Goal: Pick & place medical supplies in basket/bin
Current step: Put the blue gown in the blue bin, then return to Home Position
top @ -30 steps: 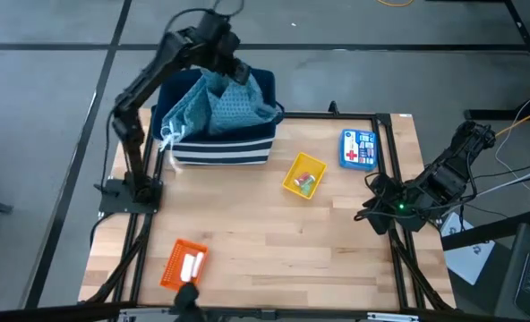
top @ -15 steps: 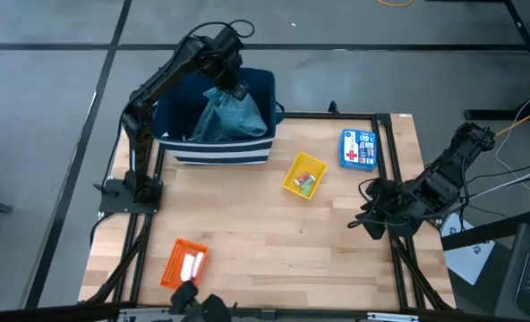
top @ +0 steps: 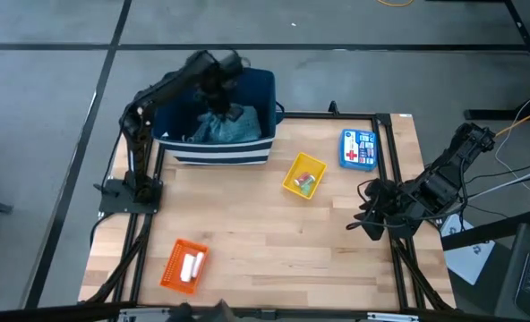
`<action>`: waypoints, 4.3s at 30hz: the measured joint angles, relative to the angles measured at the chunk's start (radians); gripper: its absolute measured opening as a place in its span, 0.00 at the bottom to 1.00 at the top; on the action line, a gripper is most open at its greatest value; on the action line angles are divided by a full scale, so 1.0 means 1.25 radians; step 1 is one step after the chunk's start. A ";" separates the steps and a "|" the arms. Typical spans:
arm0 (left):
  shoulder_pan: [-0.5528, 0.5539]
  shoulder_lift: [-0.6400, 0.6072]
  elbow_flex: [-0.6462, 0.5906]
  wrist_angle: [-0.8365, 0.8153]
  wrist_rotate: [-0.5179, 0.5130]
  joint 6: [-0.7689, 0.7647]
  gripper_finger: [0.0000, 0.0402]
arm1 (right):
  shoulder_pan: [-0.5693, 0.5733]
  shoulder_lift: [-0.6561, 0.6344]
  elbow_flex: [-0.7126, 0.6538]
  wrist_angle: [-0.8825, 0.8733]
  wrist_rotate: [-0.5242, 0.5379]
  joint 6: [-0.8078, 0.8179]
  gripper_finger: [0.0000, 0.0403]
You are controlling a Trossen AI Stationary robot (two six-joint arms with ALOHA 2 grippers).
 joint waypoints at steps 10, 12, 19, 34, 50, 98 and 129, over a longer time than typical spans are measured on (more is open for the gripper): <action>-0.114 -0.168 -0.433 0.555 0.069 -0.171 0.00 | 0.000 0.000 0.000 0.001 0.027 -0.007 0.47; -0.126 -0.208 -0.516 0.672 0.074 -0.223 0.00 | 0.000 0.000 0.000 0.001 0.026 -0.009 0.47; -0.157 -0.360 -0.661 0.852 0.058 -0.340 0.07 | 0.000 0.000 0.000 0.002 0.038 -0.013 0.47; -0.216 -0.583 -0.671 0.932 -0.087 -0.363 0.51 | -0.001 0.000 0.000 0.001 0.072 -0.024 0.47; -0.539 -0.614 -0.671 1.520 -0.257 -0.294 0.55 | -0.001 0.000 0.000 0.008 0.074 -0.005 0.47; -0.940 -0.948 -1.233 1.816 -0.237 -0.032 0.51 | 0.128 -0.573 -0.356 0.886 0.013 -0.952 0.47; -1.018 -1.038 -1.567 1.961 -0.409 -0.086 0.53 | 0.127 -0.778 -0.822 1.187 0.022 -0.775 0.47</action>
